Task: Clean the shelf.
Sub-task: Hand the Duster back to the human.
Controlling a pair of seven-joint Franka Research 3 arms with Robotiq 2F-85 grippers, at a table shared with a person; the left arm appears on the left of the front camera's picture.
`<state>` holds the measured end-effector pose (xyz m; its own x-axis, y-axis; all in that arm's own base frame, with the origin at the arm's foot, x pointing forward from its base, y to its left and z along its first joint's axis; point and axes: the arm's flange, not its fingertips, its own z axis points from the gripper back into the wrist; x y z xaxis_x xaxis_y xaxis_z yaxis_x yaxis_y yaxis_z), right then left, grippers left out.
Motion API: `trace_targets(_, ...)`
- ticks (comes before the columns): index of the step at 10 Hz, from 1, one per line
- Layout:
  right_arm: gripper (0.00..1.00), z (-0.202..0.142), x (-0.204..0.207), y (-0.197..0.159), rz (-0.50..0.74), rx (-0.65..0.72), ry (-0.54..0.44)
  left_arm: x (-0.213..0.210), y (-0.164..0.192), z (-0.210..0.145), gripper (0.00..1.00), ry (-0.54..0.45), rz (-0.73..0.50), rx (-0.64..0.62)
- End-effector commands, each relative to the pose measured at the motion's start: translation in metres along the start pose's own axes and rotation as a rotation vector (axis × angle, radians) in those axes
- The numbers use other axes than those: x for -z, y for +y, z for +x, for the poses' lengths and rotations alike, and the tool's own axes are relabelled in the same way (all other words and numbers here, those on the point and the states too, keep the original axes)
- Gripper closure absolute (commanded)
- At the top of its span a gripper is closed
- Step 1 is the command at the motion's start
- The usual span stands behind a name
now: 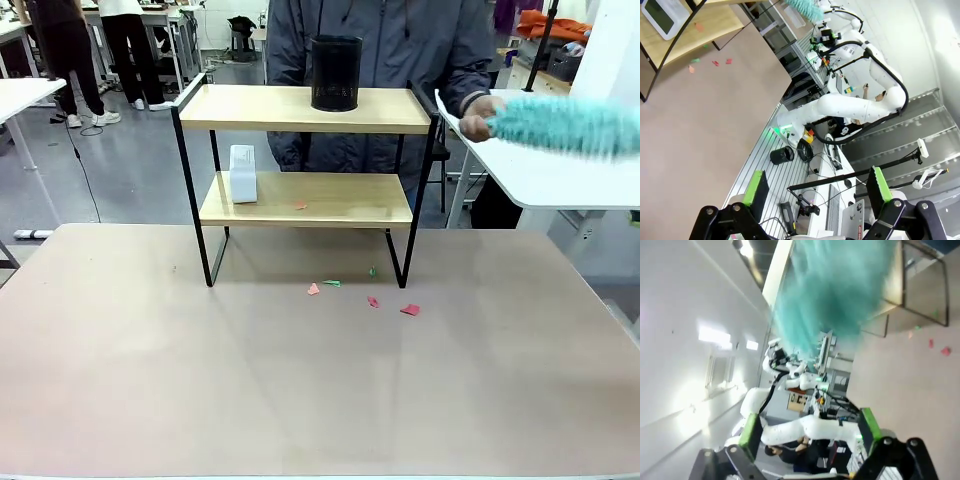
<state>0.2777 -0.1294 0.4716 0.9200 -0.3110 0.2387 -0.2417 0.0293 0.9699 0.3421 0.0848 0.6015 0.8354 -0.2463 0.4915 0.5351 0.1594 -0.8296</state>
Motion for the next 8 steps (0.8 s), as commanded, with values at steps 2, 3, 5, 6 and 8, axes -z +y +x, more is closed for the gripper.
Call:
trace_targets(2,0.00,-0.055,0.053,0.065,-0.032,0.019,0.195,0.000,-0.002,-0.001,0.00,0.015,0.003,0.017)
trace_targets(3,0.00,-0.062,0.078,0.077,-0.042,0.002,0.272,0.000,-0.002,-0.001,0.00,0.015,0.003,0.017)
trace_targets(5,0.00,-0.062,0.131,0.082,-0.042,0.029,0.374,0.010,0.008,-0.002,0.00,-0.059,0.000,-0.013)
trace_targets(6,0.00,-0.055,0.147,0.075,-0.042,0.062,0.393,0.018,0.017,-0.007,0.00,-0.148,-0.005,-0.039)
trace_targets(8,0.00,-0.038,0.167,0.057,0.011,0.126,0.385,0.040,0.037,-0.018,0.00,-0.257,0.016,-0.059)
